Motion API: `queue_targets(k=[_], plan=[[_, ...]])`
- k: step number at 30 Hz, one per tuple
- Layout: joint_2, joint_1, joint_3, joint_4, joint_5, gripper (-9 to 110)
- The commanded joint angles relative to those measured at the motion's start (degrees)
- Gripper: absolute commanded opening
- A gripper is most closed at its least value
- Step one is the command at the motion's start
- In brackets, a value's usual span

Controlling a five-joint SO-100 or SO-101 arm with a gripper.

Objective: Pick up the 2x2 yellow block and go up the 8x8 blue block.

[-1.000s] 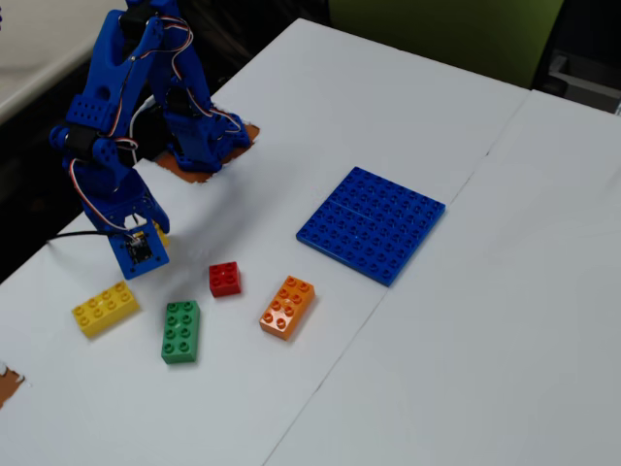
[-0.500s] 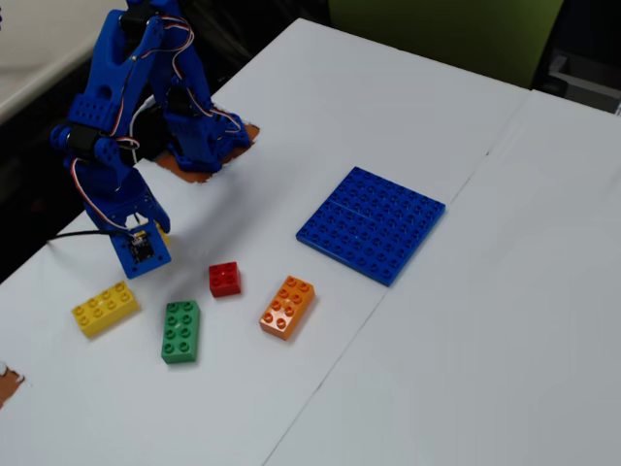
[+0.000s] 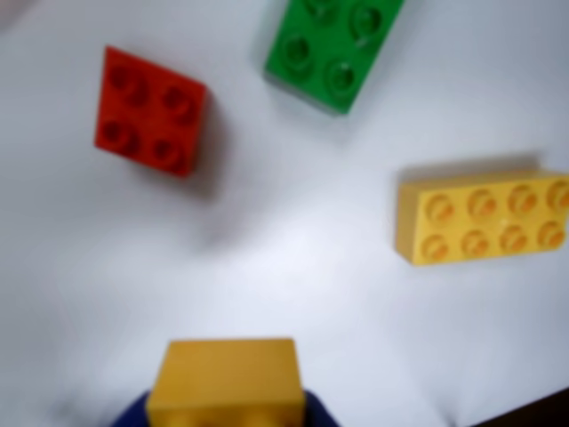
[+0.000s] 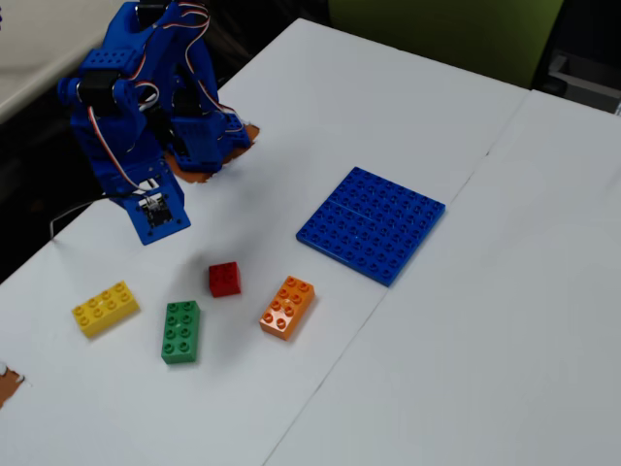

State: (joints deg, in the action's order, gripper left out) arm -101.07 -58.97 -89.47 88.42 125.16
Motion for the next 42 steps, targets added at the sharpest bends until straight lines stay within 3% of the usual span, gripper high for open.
queue_targets(k=[1,8,19,42], plan=[[-1.41,4.22,9.93,6.06,-2.11,0],[-1.05,12.13,19.34,11.07,-4.22,0],[3.87,27.86,29.62,11.16,-18.72,0],[23.64,51.33,47.64,8.88,-28.65,0]])
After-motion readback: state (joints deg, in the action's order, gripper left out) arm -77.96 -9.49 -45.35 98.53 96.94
